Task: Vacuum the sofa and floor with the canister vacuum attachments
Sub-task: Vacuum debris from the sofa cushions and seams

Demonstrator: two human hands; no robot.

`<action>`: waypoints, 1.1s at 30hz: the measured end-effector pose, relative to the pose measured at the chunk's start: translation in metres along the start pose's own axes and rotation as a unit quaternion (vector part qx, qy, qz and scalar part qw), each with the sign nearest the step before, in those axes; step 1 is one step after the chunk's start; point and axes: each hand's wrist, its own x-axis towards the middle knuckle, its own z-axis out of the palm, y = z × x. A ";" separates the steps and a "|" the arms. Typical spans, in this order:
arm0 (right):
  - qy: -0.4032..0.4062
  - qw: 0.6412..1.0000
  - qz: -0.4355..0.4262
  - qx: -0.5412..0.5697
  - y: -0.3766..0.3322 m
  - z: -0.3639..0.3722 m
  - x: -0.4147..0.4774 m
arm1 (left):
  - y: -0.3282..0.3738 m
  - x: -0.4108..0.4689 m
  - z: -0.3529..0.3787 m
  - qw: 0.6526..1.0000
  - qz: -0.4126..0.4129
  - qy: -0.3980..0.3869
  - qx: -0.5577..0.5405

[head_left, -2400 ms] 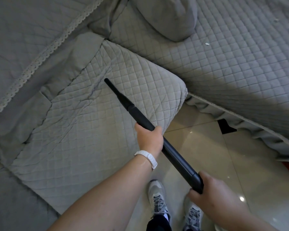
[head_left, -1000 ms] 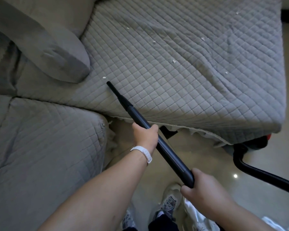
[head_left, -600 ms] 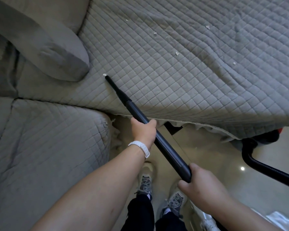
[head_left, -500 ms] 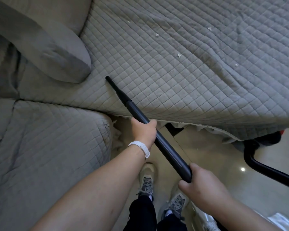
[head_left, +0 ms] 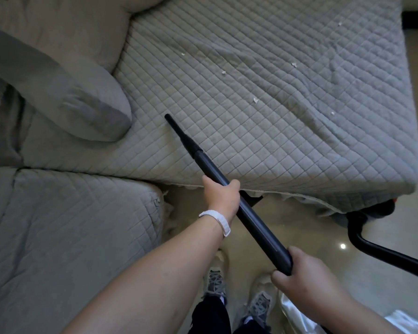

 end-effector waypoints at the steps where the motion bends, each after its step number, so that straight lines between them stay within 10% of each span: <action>1: 0.003 1.000 0.003 0.002 0.002 -0.002 -0.001 | 0.002 -0.001 0.005 1.000 0.002 -0.008 0.001; 33: 0.075 0.978 0.116 0.153 0.106 -0.024 -0.014 | -0.005 -0.048 0.152 0.976 0.065 -0.119 0.173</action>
